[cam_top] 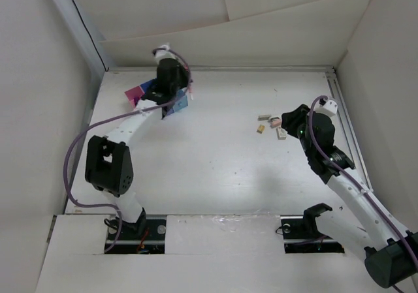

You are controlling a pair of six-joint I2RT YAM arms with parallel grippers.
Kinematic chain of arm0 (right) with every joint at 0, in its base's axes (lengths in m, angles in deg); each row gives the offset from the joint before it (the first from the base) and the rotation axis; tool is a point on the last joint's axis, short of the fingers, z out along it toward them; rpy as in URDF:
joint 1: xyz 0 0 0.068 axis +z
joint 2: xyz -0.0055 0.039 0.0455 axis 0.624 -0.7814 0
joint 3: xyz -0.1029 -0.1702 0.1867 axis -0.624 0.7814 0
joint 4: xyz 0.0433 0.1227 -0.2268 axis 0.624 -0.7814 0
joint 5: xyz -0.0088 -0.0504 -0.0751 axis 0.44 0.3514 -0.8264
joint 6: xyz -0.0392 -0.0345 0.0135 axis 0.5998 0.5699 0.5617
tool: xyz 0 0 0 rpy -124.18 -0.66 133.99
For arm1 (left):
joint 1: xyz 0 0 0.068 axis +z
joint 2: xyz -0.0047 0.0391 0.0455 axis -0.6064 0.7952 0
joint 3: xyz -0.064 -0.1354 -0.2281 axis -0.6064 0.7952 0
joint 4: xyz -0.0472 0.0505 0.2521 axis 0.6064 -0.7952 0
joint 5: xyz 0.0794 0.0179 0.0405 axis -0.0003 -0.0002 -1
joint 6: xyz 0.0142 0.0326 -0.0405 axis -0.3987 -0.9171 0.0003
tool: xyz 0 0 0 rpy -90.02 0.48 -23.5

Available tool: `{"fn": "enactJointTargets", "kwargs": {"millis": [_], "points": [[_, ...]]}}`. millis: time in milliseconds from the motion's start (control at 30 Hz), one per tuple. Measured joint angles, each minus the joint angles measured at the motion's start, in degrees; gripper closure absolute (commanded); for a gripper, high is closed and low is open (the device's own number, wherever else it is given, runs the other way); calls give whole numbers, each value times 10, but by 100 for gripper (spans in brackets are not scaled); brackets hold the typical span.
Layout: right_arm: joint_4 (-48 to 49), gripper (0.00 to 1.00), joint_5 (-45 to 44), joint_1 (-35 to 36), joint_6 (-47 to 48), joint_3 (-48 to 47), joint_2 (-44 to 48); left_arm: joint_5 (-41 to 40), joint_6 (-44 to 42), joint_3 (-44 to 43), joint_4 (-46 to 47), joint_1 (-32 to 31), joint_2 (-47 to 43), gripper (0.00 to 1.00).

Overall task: Sort the stationery into containers
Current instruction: Place the stationery into the container

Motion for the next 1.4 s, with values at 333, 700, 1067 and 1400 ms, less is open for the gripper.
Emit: {"fn": "enactJointTargets", "kwargs": {"millis": [333, 700, 1067, 1400], "points": [[2, 55, 18, 0, 5, 0, -9, 20, 66, -8, -47, 241, 37, 100], [2, 55, 21, 0, 9, 0, -12, 21, 75, -47, -72, 249, 132, 100], [2, 55, 23, 3, 9, 0, -17, 15, 79, -74, -80, 249, 171, 100], [2, 55, 23, 9, 9, 0, -18, 3, 80, -76, -88, 249, 175, 82]]}}
